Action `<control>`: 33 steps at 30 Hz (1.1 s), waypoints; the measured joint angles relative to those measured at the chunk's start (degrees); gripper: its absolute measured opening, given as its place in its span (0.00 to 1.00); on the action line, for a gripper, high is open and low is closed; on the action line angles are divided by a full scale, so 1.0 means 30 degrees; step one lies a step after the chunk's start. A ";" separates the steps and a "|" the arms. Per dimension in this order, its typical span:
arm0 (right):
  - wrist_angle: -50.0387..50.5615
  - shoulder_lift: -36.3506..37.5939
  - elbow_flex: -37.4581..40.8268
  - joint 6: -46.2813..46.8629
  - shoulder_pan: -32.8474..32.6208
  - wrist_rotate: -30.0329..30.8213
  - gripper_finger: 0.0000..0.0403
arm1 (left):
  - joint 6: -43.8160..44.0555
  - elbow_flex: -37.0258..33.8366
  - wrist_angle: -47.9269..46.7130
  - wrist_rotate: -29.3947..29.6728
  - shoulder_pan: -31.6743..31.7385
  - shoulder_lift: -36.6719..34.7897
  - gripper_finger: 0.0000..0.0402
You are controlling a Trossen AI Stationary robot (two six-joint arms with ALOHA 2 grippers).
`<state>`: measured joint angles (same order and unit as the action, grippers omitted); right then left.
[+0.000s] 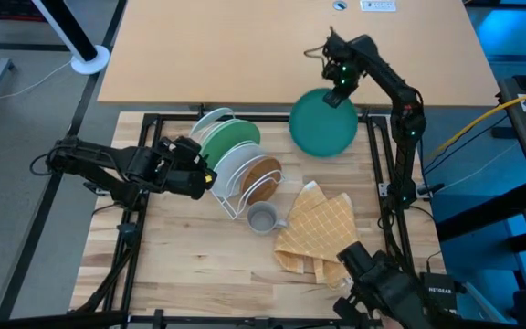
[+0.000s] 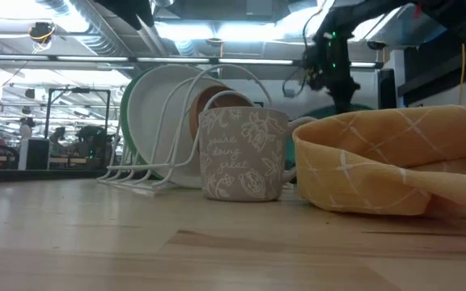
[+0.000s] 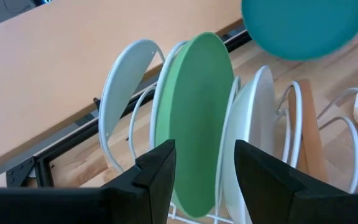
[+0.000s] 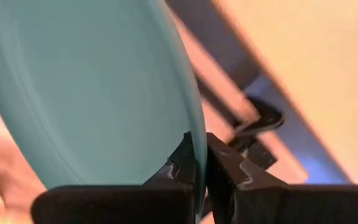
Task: Sort dishes
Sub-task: Put the blue plate in the dish rack
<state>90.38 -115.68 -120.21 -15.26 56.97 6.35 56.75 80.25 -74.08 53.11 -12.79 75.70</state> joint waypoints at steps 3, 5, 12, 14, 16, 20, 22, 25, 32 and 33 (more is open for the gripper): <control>-0.0254 0.0367 -0.1357 0.0414 -0.0025 -0.0312 0.04 | 0.0000 0.0000 0.0000 0.0004 0.0271 0.0002 0.39; -0.0052 0.0743 -0.2166 0.0395 -0.0249 -0.0492 0.04 | -0.0076 0.0000 0.0002 0.0064 0.0517 0.0002 0.39; -0.0106 0.2127 -0.3818 0.0317 -0.1744 -0.0675 0.04 | -0.1158 0.0000 0.0834 0.1203 0.1803 0.0038 0.39; -0.0097 0.2579 -0.4042 0.0140 -0.2519 -0.0386 0.04 | -0.1951 0.0000 0.1695 0.1227 0.2251 0.0038 0.39; -0.0107 0.2917 -0.4108 0.0086 -0.3317 -0.0051 0.04 | -0.3072 0.0000 0.2924 0.1226 0.2663 0.0038 0.39; -0.0107 0.3553 -0.4105 0.0079 -0.5065 0.1051 0.04 | -0.5537 0.0000 0.5746 0.0799 0.3340 0.0038 0.39; -0.0093 0.3826 -0.4108 0.0079 -0.5936 0.1581 0.04 | -0.6604 0.0000 0.7182 0.0204 0.3674 0.0038 0.39; -0.0100 0.3970 -0.4108 0.0094 -0.7249 0.2371 0.04 | -0.7875 0.0000 0.9179 -0.0995 0.4223 0.0038 0.39; -0.0107 0.3977 -0.4108 0.0115 -1.0020 0.4152 0.04 | -1.0031 0.0000 1.1850 -0.3660 0.5667 0.0073 0.39; -0.0108 0.3977 -0.4108 0.0115 -1.0394 0.4383 0.04 | -1.0224 0.0000 1.2041 -0.3928 0.5846 0.0133 0.39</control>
<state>90.06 -103.74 -132.53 -14.92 25.79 19.50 26.08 80.25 -37.96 41.33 4.75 76.10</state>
